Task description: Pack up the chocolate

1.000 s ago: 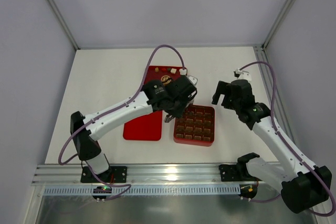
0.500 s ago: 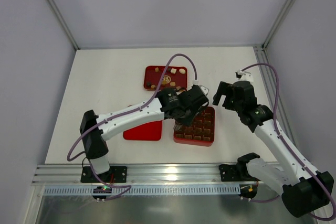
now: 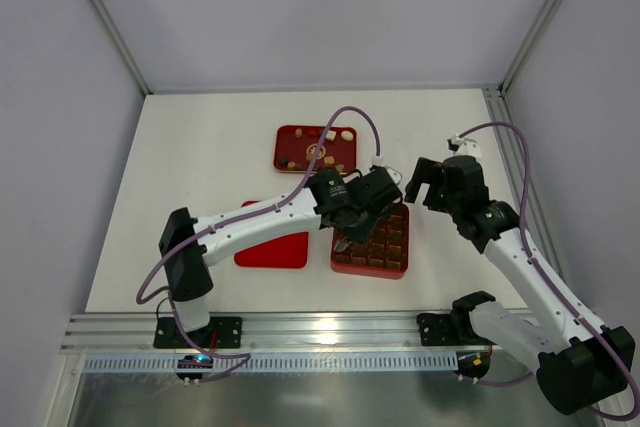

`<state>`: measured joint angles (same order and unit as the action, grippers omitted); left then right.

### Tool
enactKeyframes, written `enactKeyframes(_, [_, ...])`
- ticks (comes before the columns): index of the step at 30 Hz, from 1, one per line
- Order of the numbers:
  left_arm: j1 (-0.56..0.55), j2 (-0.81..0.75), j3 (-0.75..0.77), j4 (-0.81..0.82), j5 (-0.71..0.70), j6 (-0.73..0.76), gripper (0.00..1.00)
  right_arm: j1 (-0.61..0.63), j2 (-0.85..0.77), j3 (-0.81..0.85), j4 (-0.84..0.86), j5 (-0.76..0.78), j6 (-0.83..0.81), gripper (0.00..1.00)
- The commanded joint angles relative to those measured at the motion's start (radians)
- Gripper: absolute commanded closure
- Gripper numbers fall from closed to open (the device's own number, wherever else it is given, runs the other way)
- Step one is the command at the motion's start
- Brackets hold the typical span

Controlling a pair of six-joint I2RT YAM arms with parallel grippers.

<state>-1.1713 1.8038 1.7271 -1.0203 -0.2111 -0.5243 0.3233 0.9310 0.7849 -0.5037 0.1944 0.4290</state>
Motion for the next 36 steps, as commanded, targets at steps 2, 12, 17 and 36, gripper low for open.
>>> enactKeyframes(2, [-0.004, 0.002, 0.032, 0.035, -0.004, -0.006, 0.67, -0.006, -0.017, -0.009, 0.022, -0.009, 0.010, 0.00])
enactKeyframes(12, [-0.004, -0.017, 0.049, 0.032, -0.020, -0.005, 0.65, -0.006, -0.021, -0.003, 0.019, -0.007, 0.007, 0.00])
enactKeyframes(17, [-0.002, -0.055, 0.086, 0.017, -0.059, 0.007, 0.64, -0.006, -0.024, 0.005, 0.014, -0.009, 0.004, 0.00])
enactKeyframes(36, [0.413, 0.008, 0.198, -0.024, -0.065, 0.136, 0.61, -0.006, -0.026, -0.015, 0.019, -0.078, -0.015, 0.00])
